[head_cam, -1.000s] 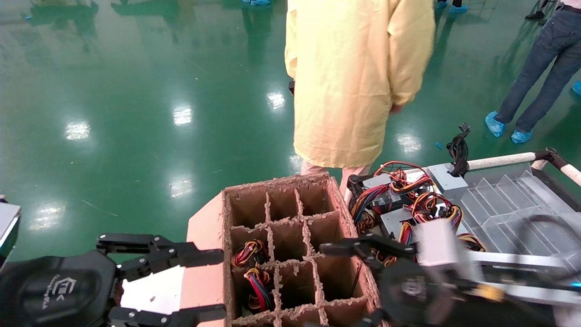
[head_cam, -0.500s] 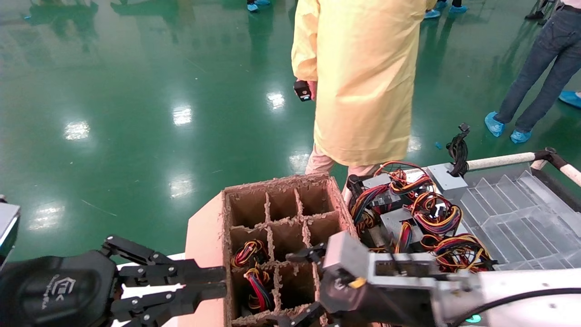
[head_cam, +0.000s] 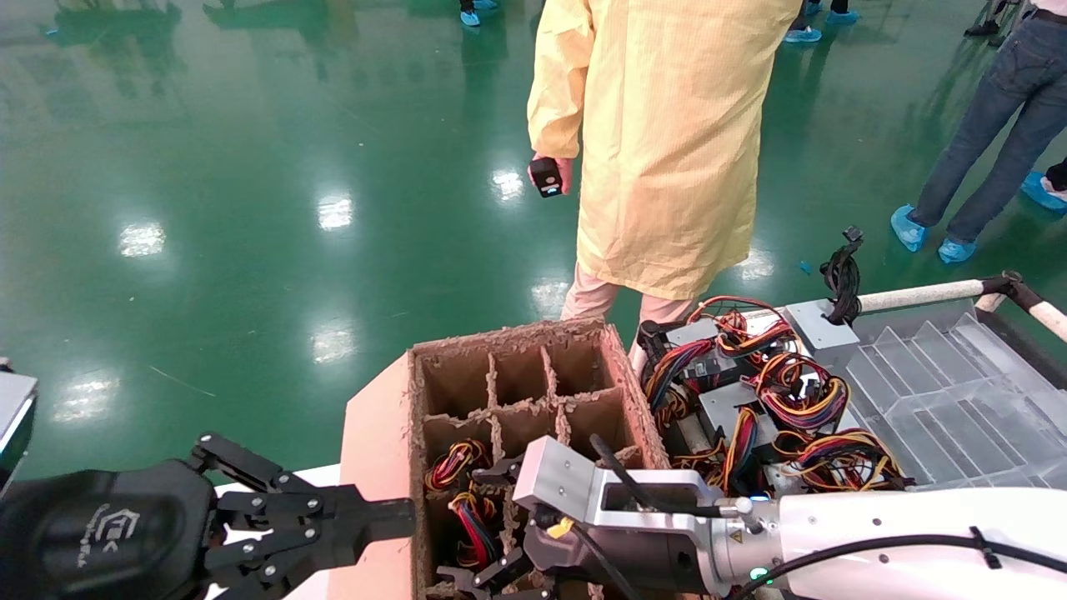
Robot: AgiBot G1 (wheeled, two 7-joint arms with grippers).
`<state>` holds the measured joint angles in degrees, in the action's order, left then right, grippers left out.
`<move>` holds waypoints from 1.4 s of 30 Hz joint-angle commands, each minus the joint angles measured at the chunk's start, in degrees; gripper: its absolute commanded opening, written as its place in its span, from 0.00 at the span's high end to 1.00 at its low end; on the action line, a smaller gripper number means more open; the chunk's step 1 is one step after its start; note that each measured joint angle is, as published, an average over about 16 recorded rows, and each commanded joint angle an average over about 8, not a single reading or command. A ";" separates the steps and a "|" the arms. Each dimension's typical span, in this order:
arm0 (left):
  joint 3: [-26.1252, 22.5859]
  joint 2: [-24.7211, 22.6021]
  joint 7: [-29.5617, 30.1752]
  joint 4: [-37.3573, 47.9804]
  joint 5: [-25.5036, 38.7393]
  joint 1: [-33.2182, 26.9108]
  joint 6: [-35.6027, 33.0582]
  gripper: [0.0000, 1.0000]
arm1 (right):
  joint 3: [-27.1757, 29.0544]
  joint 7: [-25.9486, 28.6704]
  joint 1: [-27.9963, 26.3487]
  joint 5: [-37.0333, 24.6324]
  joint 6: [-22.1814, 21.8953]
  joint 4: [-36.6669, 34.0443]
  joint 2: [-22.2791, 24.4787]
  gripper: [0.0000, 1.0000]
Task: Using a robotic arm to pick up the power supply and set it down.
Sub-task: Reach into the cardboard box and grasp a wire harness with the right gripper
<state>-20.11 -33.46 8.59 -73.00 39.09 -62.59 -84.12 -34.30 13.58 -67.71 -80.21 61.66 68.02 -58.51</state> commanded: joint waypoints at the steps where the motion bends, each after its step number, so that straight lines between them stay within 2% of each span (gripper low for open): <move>1: 0.00 0.00 0.00 0.00 0.00 0.00 0.00 0.22 | -0.24 0.25 -0.03 -0.77 -0.81 0.25 -0.47 1.00; 4: 0.00 0.00 0.00 0.00 0.00 0.00 0.00 0.06 | -0.54 0.99 0.21 -2.31 -2.31 0.98 -0.58 1.00; 6: -0.01 0.00 0.00 0.00 0.00 0.00 0.00 0.00 | -0.80 1.52 0.45 -3.37 -3.22 1.57 -0.63 1.00; 15: -0.02 0.01 -0.01 0.00 -0.01 0.00 0.01 0.00 | -1.72 3.73 1.58 -6.69 -5.95 4.03 -0.82 1.00; 27: -0.03 0.01 -0.01 0.00 -0.02 -0.01 0.01 0.00 | -1.62 5.59 2.33 -7.09 -6.59 5.13 -0.01 1.00; 35: -0.03 0.01 -0.02 0.00 -0.02 -0.01 0.01 0.00 | -0.22 7.05 2.49 -4.38 -5.72 6.65 1.67 1.00; 42: -0.04 0.02 -0.02 0.00 -0.03 -0.01 0.02 0.00 | 3.09 8.36 2.24 1.67 -4.33 8.41 4.35 1.00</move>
<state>-20.15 -33.45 8.57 -73.00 39.06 -62.60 -84.11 -30.85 21.60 -65.72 -78.15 57.41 76.19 -54.03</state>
